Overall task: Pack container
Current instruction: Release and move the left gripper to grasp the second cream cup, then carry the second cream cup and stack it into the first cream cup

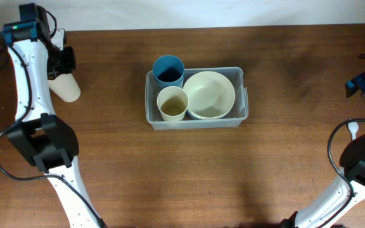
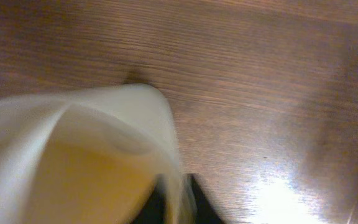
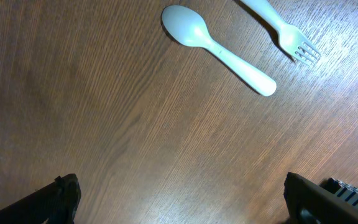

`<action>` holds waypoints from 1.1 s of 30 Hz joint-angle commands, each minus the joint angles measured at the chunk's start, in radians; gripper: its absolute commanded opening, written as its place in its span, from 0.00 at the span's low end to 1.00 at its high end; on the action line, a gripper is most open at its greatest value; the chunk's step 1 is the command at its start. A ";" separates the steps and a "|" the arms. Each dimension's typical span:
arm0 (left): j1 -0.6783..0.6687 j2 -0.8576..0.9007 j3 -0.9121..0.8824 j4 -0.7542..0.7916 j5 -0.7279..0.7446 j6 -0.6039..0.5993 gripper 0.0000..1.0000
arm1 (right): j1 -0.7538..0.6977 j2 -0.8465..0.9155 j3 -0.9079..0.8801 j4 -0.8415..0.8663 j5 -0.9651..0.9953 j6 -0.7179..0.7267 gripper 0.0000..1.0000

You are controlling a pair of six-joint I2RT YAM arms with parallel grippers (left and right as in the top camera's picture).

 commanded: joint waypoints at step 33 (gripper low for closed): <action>-0.497 -0.403 0.493 -0.294 0.092 -0.031 0.02 | 0.003 0.003 -0.004 0.001 0.015 0.005 0.99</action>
